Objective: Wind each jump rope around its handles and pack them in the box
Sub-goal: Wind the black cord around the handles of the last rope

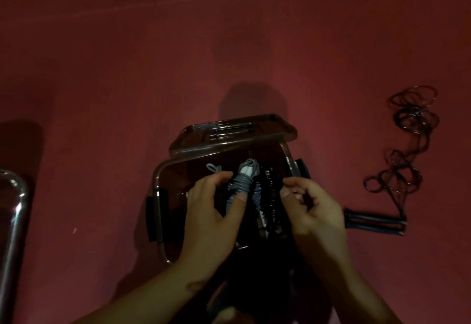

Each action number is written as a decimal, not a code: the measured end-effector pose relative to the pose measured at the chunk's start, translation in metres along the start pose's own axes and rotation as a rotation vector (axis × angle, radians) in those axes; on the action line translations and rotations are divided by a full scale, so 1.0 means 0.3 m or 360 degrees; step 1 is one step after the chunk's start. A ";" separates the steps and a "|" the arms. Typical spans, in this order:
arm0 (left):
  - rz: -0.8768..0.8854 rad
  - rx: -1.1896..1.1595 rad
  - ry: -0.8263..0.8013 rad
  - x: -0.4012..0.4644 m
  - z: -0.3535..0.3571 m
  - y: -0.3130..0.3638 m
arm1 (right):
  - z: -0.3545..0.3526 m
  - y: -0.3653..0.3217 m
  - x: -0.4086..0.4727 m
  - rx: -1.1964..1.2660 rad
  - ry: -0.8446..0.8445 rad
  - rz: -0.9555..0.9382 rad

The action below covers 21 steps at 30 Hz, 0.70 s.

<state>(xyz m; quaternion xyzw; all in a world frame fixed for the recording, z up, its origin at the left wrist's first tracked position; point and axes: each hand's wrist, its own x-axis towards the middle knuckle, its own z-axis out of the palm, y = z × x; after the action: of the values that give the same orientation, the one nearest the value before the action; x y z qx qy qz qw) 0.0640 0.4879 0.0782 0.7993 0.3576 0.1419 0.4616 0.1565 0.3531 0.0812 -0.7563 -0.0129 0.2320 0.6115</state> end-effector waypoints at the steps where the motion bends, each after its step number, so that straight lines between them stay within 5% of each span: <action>1: 0.0027 -0.0074 -0.0060 0.006 0.022 0.025 | -0.018 -0.002 0.005 0.0050 0.0031 -0.0010; 8: 0.0070 -0.0379 -0.0703 0.059 0.297 0.235 | -0.276 0.102 0.048 0.0204 0.0575 0.0217; 16: 0.0288 0.0622 -0.1408 0.046 0.717 0.298 | -0.560 0.404 0.090 0.0493 0.1097 0.0558; 21: 0.0541 0.1160 -0.1389 0.023 0.911 0.227 | -0.620 0.521 0.079 0.0547 0.1182 0.0773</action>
<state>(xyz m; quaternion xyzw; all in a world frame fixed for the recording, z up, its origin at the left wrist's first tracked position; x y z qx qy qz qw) 0.2511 0.2972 -0.0112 0.9368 0.0275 -0.2601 0.2326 0.2046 0.1502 -0.0455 -0.6570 0.4223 0.0810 0.6192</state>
